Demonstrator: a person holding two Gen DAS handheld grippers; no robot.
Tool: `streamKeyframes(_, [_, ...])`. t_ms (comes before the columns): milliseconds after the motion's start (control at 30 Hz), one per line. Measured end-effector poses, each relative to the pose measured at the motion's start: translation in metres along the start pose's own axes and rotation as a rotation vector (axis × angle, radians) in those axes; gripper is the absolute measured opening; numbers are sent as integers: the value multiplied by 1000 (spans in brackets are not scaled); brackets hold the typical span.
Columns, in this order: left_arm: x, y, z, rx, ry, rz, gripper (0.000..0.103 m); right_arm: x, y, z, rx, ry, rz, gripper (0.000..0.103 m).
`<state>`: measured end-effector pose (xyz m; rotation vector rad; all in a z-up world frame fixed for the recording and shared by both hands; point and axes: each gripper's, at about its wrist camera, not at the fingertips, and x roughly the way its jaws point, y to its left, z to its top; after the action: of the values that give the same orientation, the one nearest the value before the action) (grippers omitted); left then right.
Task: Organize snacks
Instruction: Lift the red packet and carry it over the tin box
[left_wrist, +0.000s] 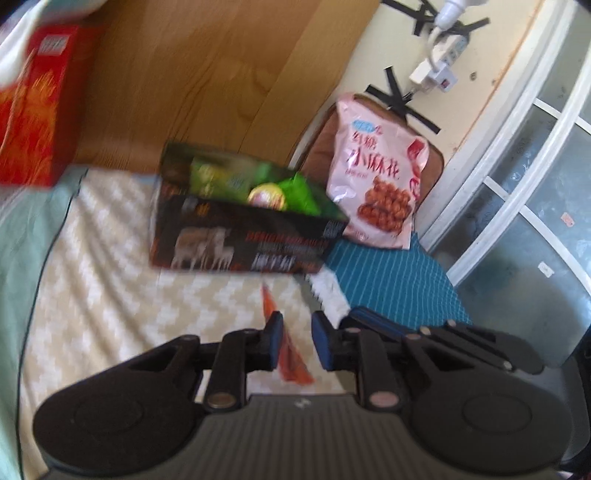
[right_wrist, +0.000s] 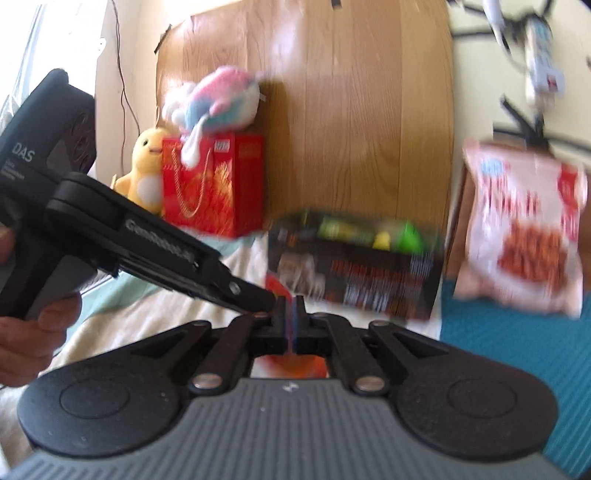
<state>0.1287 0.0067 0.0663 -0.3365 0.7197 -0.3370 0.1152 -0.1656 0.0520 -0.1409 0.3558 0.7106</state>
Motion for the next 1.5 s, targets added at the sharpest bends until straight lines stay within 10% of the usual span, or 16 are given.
streamKeyframes(200, [2,13,25,7,-32,16,18,13,-36,17,82,11,59,10])
streamKeyframes(367, [17,41,13,-37,69,16,27,10,-57,-13,122,124,114,46])
streamKeyframes(633, [26,74,-16,-171,152,-32,37,43,-75,-35,390,332,262,47])
streamKeyframes(767, [38,68,-22,-180,160,-68,2,64,-59,-32,389,334,324,47])
streamKeyframes(833, [38,65,-19,-167,146,-51,1,65,-45,-30,347,313,301,20])
streamKeyframes(1067, [24,51,24,-113,50,-77,1,61,-53,4,334,184,287,18])
streamKeyframes(1500, [70,69,112,-25,-51,232,14,154,-50,59,193,100,181,24])
